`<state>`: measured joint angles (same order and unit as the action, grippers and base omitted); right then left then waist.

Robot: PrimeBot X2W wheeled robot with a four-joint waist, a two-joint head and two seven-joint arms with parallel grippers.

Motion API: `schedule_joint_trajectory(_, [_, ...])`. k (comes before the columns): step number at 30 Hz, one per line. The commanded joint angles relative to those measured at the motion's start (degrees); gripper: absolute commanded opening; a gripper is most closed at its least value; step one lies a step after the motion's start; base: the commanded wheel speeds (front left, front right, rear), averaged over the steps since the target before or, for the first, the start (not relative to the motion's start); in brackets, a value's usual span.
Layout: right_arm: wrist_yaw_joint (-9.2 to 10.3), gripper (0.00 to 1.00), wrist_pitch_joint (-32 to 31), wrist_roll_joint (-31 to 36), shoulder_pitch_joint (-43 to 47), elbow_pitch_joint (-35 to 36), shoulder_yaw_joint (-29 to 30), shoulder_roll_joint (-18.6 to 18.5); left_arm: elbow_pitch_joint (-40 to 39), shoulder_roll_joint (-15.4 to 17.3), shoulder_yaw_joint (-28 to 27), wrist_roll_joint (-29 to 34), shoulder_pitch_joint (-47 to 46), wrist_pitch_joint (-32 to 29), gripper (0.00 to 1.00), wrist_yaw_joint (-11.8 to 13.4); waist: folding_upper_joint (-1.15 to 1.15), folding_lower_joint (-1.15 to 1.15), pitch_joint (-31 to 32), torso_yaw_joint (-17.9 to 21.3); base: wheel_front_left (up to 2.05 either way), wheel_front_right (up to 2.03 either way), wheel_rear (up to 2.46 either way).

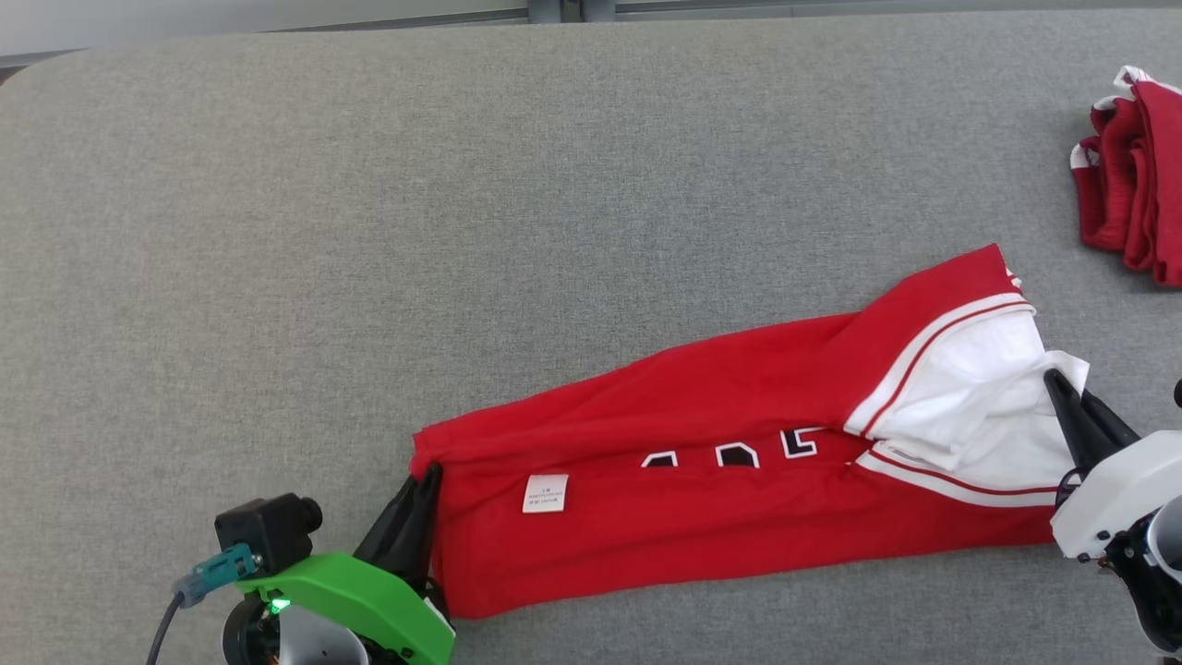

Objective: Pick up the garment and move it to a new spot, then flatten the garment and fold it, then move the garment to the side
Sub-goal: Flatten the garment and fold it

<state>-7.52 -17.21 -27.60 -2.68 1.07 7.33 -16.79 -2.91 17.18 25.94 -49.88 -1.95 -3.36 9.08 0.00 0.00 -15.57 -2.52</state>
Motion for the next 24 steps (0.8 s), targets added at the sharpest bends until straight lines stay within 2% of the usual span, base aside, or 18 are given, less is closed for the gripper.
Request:
schedule_joint_trajectory(1, [0.07,0.0,0.3,0.1,0.7,-0.3,0.2,-0.3,0.7,-0.5,0.0,0.3,0.4,1.2,0.6,-0.6,0.0,0.0,0.1,-0.3,0.0,0.0,0.0])
schedule_joint_trajectory(2, [0.07,0.0,0.4,0.1,0.9,-0.5,0.3,-0.3,1.3,-0.7,0.1,0.5,0.4,1.8,0.99,-0.8,0.0,0.0,0.2,-0.4,0.0,0.0,0.0])
schedule_joint_trajectory(6, [0.08,0.0,0.1,-0.7,2.0,-0.9,1.2,0.4,4.2,-1.5,0.9,0.6,1.1,2.7,1.0,-1.2,0.0,0.0,0.3,-0.9,0.0,0.0,0.0])
schedule_joint_trajectory(7, [0.07,0.03,-0.6,-0.9,2.7,-1.0,1.2,0.4,5.0,-1.4,1.2,1.2,1.3,3.0,1.0,-1.2,0.0,0.0,0.3,-1.0,0.0,0.0,0.0])
schedule_joint_trajectory(8, [0.07,0.13,-1.3,-1.2,3.2,-1.0,1.2,0.4,5.5,-1.4,1.2,1.5,1.5,3.5,1.0,-1.0,0.0,0.0,0.4,-1.1,0.0,0.0,0.0])
schedule_joint_trajectory(10, [0.07,0.81,-2.7,-1.0,4.5,-0.5,1.1,-0.3,6.6,-1.5,1.0,2.3,2.0,5.1,1.0,-0.5,0.0,0.0,0.5,-1.3,0.0,0.0,0.0])
schedule_joint_trajectory(11, [0.08,1.0,-3.4,0.2,5.1,0.3,2.4,-1.1,7.1,-1.9,-0.3,3.0,2.8,8.8,1.0,0.0,0.0,0.0,0.8,-1.4,0.0,0.0,0.0])
schedule_joint_trajectory(14, [0.05,1.0,-4.6,1.2,5.3,2.8,4.5,-1.0,7.4,-1.7,-2.3,6.3,4.0,15.6,1.0,0.8,0.0,0.0,1.2,-1.8,0.0,0.0,0.0])
schedule_joint_trajectory(19, [0.05,1.0,-7.9,4.5,2.9,7.3,6.6,-1.4,5.8,-3.5,-6.6,13.1,4.9,18.6,1.0,1.6,0.0,0.0,1.1,-2.6,0.0,0.0,0.0])
schedule_joint_trajectory(21, [0.05,1.0,-9.9,7.9,2.1,6.7,5.5,-2.1,4.0,-5.8,-9.7,16.3,4.9,18.5,1.0,0.8,0.0,0.0,0.9,-3.3,0.0,0.0,0.0])
schedule_joint_trajectory(24, [0.05,1.0,-12.7,12.6,0.3,3.7,3.3,-2.7,3.3,-9.1,-13.0,21.7,5.8,18.5,1.0,-1.8,0.0,0.0,0.3,-4.1,0.0,0.0,0.0])
